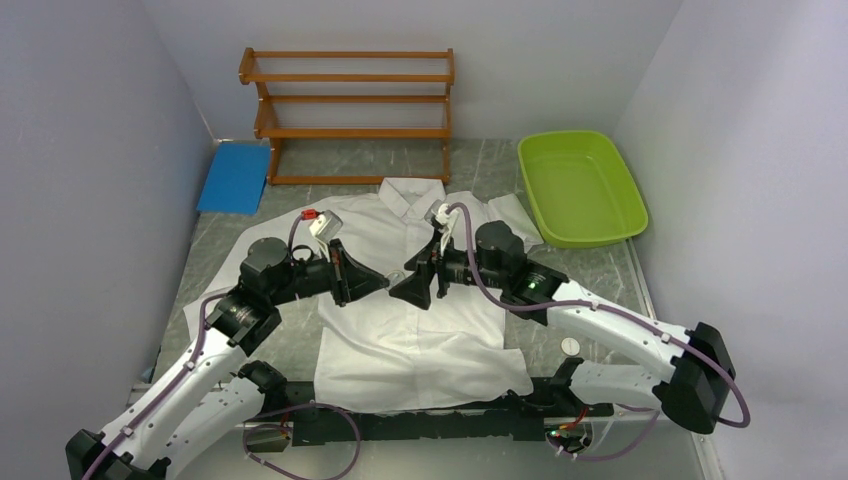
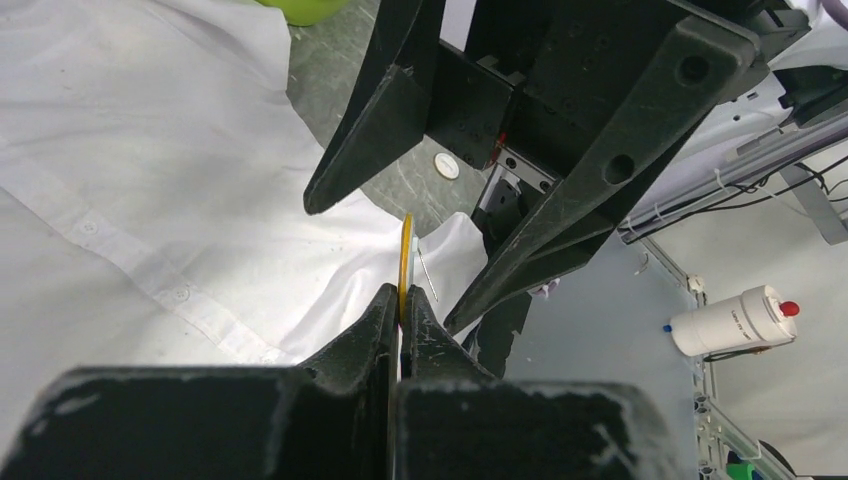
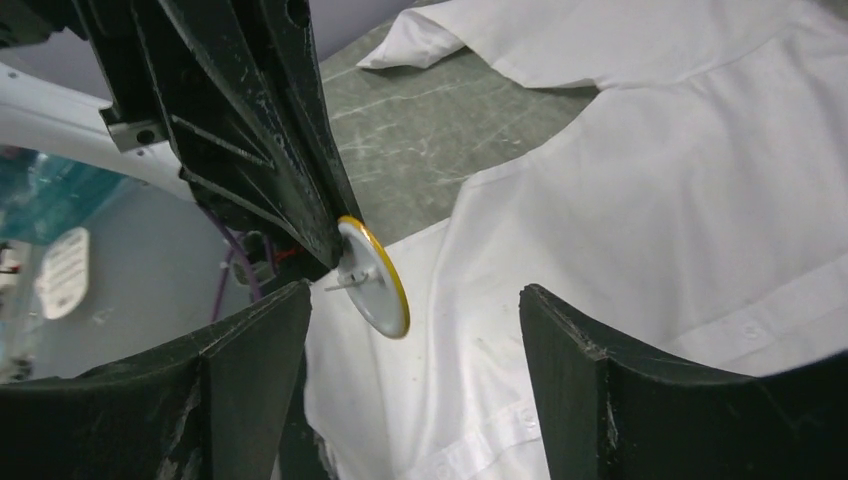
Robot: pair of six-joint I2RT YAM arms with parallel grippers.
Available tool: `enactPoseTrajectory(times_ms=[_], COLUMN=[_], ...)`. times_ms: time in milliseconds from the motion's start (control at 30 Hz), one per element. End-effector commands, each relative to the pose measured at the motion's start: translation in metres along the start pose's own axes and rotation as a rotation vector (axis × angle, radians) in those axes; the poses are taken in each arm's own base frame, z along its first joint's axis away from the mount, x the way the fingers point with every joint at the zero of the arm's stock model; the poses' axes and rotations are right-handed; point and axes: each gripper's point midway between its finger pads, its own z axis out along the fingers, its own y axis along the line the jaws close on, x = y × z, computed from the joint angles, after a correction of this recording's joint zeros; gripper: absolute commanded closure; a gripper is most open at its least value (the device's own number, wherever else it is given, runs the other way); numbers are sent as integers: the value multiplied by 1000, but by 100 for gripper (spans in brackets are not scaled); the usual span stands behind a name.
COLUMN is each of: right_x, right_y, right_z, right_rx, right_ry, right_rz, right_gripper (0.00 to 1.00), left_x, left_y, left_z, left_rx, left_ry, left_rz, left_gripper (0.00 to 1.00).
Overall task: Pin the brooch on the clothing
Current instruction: Adjust the brooch.
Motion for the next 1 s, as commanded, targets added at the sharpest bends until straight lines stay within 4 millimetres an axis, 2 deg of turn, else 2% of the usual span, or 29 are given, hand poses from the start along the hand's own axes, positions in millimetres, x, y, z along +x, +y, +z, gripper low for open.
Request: enactPoseTrajectory(times_ms=[0,100,233,300,400,567,767,867,933,967], right_x=[-39,-42,-44,-43,-40,-33,-25,-18,-8,-7], right_y=[25,27,18,14,13,12,8,4,0,0], right_z=[6,7,5,4,4,7,8,9,7,6], right_rx=[-109,-112,-49,-24,-24,-24,-19,-17,-8,-6], right_ry=[-72,-74,-85,-80,-63,-34,5,34,79,87], right_rz=[32,41,55,59,50,62,25,-20,-42,-50], right_gripper=[24,28,20,19,32,62,84,88,87,83], left_x=[-14,-12,-11,-12,-13,-13,-14,-17,-17,-17], left_y=[-12,-11,-10,-11,-11,-12,-13,-15,-16,-16], left_z=[-1,-1,-1,-1,-1,-1,-3,-3,-3,-3], left_rx=[30,29,26,27,29,35,29,33,36,36], left_ry=[-11,-2,-4,-10,-13,-11,-16,-20,-16,-14], left_rz=[53,49,48,50,49,44,52,60,60,60], left_gripper=[97,97,97,97,97,97,97,97,97,97])
